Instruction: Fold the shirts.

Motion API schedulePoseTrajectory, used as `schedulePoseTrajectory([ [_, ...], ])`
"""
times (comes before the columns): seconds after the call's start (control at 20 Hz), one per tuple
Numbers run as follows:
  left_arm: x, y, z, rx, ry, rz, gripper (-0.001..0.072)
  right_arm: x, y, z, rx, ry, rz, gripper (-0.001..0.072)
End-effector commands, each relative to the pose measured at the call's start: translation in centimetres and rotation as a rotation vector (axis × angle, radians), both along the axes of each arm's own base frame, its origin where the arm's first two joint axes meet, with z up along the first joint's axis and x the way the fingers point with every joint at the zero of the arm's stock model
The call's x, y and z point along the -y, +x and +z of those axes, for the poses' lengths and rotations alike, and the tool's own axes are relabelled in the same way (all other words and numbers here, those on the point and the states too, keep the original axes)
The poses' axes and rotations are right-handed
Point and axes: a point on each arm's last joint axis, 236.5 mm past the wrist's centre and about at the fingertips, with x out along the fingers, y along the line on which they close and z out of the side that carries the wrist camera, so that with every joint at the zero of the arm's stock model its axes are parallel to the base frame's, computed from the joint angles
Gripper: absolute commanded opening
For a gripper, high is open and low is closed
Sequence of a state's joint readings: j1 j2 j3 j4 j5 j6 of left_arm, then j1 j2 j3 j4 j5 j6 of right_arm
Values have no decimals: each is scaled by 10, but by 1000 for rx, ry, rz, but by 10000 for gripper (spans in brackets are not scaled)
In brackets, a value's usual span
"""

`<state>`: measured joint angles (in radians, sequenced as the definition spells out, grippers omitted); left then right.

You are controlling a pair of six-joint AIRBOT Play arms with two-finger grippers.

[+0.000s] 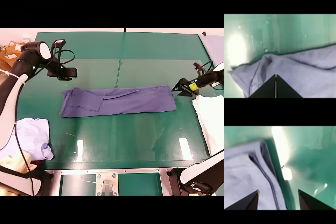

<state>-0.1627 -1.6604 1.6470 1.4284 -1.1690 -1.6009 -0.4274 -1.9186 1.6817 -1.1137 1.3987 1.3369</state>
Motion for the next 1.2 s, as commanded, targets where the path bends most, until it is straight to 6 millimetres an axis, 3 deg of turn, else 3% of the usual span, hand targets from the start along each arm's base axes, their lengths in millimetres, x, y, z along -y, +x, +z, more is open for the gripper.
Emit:
schedulePoseTrajectory([
  [0.0, 6, -8, -1, -38, -29, 1, 21, -27, -13, -24, -31, 140, 78, 550],
  [0.15, 24, -9, 3, -45, -113, 2, 21, -52, -12, -40, -56, 208, 104, 548],
  [0.2, 34, -9, 6, -45, -153, -1, 21, -61, -9, -41, -48, 229, 114, 443],
  [0.25, 44, -9, 9, -39, -182, -8, 21, -68, -5, -39, -28, 241, 130, 221],
  [0.3, 56, -8, 11, -26, -202, -25, 21, -72, -1, -34, -15, 250, 133, 70],
  [0.35, 68, -8, 12, -11, -209, -46, 21, -74, 1, -27, -7, 264, 140, 14],
  [0.45, 100, -8, 8, 22, -220, -91, 21, -77, 4, 1, 9, 291, 173, 14],
  [0.55, 145, -14, -11, 6, -263, -137, 20, -76, 7, 39, 39, 277, 188, 14],
  [0.75, 251, -40, -61, -49, -425, -229, 21, -83, -2, 147, 157, 226, 223, 14],
  [0.85, 291, -49, -73, -48, -501, -233, 21, -96, -15, 202, 242, 223, 230, 14],
  [0.95, 323, -56, -79, -34, -559, -232, 20, -110, -25, 243, 324, 224, 244, 15],
  [1.05, 352, -56, -75, -6, -614, -234, 21, -124, -36, 262, 338, 224, 255, 14],
  [1.15, 377, -56, -74, 8, -650, -244, 21, -138, -42, 267, 338, 226, 286, 15],
])
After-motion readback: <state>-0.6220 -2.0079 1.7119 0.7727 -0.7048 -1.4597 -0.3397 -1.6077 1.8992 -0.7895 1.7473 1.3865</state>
